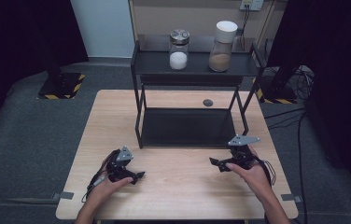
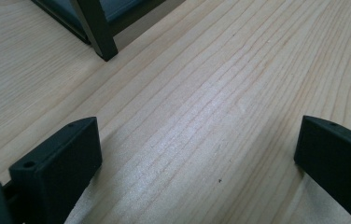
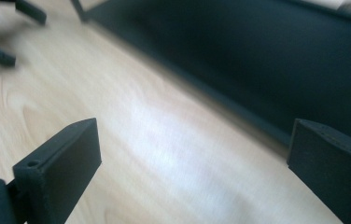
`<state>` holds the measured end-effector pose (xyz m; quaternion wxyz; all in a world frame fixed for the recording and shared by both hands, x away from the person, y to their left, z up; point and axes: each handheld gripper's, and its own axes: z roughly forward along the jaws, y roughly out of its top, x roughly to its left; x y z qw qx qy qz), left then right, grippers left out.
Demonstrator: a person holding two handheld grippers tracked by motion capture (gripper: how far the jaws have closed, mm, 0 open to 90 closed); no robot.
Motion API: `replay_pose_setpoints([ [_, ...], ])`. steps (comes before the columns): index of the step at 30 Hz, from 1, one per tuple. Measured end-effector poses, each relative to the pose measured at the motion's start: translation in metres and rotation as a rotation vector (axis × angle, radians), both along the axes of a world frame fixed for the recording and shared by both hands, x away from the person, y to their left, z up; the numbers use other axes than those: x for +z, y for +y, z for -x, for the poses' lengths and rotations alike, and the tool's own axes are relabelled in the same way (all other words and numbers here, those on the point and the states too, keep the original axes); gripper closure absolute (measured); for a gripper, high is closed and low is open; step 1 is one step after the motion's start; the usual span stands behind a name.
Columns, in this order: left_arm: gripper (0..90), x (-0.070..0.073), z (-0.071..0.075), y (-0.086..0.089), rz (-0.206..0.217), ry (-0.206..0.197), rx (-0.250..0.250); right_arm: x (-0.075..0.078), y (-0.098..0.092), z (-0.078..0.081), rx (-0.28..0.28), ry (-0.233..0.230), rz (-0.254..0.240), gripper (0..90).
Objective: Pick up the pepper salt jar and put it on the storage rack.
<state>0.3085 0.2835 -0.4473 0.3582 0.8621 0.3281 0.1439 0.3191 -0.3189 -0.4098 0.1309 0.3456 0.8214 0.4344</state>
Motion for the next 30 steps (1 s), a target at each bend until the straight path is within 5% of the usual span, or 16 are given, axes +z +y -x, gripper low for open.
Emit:
replay_pose_setpoints([
  [6, 0.0, 0.000, 0.000, 0.000, 0.000, 0.000, 0.001, -0.021, 0.003, 0.009, 0.010, 0.047, 0.062, 4.3],
  [13, 0.0, 0.000, 0.001, -0.001, -0.001, -0.002, 0.005, -0.037, 0.007, 0.014, 0.019, 0.072, 0.075, 3.8],
  [30, 0.0, 0.000, 0.002, -0.001, -0.001, -0.002, 0.007, -0.042, 0.021, 0.023, 0.033, 0.022, 0.151, 0.8],
])
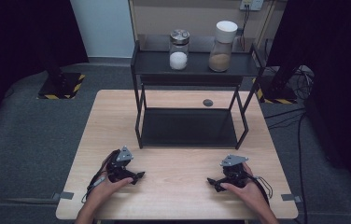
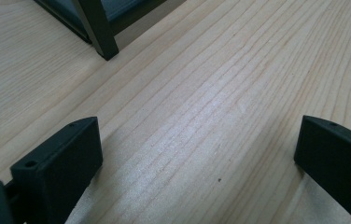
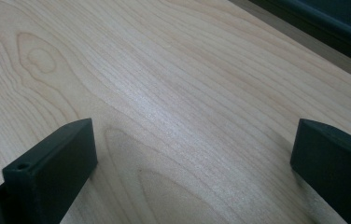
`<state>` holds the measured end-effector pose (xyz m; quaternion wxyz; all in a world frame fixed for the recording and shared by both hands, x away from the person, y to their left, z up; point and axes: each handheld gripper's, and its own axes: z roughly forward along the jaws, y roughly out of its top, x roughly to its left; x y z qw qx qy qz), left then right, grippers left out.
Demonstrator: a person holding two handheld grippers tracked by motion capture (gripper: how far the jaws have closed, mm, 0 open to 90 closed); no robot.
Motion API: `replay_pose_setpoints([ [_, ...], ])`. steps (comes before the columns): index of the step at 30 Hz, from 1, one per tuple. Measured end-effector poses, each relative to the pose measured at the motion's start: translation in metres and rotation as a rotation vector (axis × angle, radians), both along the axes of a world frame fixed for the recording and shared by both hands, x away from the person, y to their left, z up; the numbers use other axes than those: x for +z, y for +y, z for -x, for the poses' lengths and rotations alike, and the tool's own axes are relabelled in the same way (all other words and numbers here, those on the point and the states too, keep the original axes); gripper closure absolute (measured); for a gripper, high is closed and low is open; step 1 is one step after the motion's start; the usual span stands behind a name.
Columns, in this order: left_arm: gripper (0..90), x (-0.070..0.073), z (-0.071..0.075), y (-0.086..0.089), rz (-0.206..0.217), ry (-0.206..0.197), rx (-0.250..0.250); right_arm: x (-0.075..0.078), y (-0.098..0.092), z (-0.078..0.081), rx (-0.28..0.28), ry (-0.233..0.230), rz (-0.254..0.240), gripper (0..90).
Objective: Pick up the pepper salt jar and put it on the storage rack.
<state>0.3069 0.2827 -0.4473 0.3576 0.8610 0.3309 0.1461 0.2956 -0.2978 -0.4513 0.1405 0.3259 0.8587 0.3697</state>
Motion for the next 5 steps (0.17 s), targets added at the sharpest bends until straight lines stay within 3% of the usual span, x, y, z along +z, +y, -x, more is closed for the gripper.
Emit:
replay_pose_setpoints([
  [5, 0.0, 0.0001, 0.0003, -0.0001, -0.001, 0.000, 0.001, 0.0000, 0.0000, 0.0000, 0.000, 0.000, 0.000, 0.8],
])
